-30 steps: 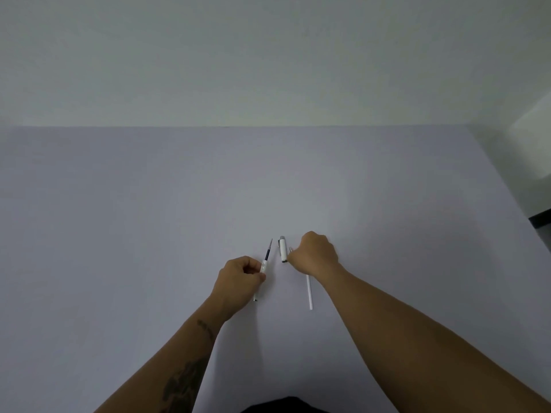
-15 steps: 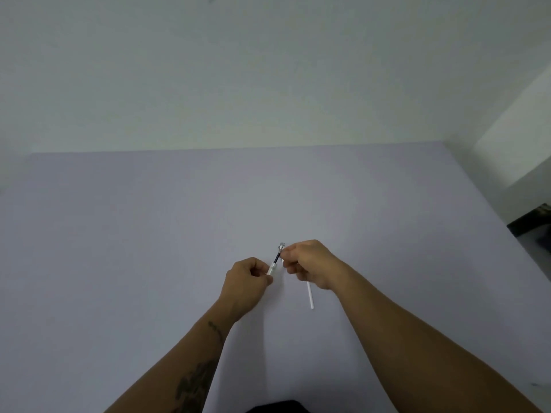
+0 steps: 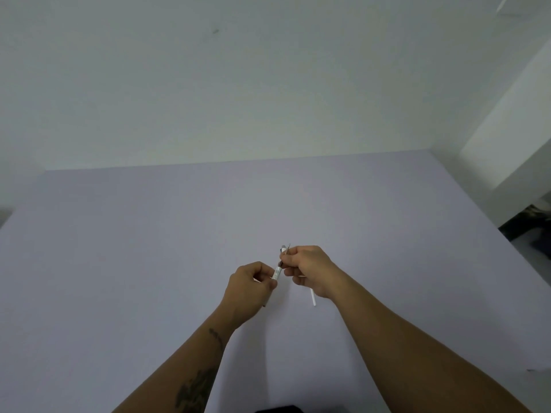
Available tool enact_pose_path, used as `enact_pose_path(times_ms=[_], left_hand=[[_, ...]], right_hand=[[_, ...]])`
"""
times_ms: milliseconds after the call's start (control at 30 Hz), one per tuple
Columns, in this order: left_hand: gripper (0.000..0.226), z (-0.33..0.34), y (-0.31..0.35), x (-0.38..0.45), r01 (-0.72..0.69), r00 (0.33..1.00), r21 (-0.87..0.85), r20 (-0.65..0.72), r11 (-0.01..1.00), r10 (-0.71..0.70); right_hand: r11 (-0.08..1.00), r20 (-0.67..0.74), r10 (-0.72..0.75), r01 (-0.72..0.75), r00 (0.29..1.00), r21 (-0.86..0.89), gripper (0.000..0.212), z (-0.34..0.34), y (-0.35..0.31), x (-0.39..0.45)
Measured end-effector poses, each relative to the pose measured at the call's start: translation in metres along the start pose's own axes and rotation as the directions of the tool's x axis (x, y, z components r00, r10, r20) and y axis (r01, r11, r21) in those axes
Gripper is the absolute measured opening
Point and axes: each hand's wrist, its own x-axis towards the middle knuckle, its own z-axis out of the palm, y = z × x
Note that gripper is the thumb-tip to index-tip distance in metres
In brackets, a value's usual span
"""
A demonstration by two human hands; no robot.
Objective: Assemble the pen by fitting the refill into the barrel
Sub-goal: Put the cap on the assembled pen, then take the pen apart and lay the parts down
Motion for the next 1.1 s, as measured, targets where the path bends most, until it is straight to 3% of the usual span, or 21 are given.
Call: enact_pose_path(times_ms=[267, 467, 700, 867, 967, 1100], left_hand=[[0.009, -0.001, -0.001, -0.004, 0.019, 1.0, 0.01, -0.006, 1.0, -0.019], [0.007, 0.004, -0.002, -0.001, 0.046, 0.999, 0.03, 0.0, 0.998, -0.046], [0.005, 0.014, -0.001, 0.008, 0.08, 0.997, 0.062, 0.002, 0.995, -0.08], [0.006, 0.022, -0.006, 0.016, 0.106, 0.994, 0.089, 0.022, 0.99, -0.109], [0.006, 0.026, -0.01, 0.02, 0.129, 0.991, 0.096, 0.03, 0.987, -0.132], [0.007, 0.028, -0.015, 0.025, 0.152, 0.987, 0.11, 0.031, 0.982, -0.157]], right_hand=[[0.999, -0.071, -0.052, 0.053, 0.996, 0.012, 0.015, 0.0, 0.001, -0.005], [0.985, -0.246, -0.148, 0.166, 0.958, 0.055, 0.016, -0.015, -0.004, -0.003], [0.988, -0.351, -0.038, 0.087, 0.936, 0.125, 0.019, -0.051, 0.004, 0.019], [0.974, -0.357, -0.101, 0.018, 0.929, -0.228, 0.017, -0.066, 0.025, 0.036], [0.859, -0.304, -0.164, -0.016, 0.939, -0.512, 0.014, -0.072, 0.035, 0.043], [0.713, -0.245, -0.183, -0.043, 0.952, -0.7, 0.011, -0.071, 0.042, 0.051]])
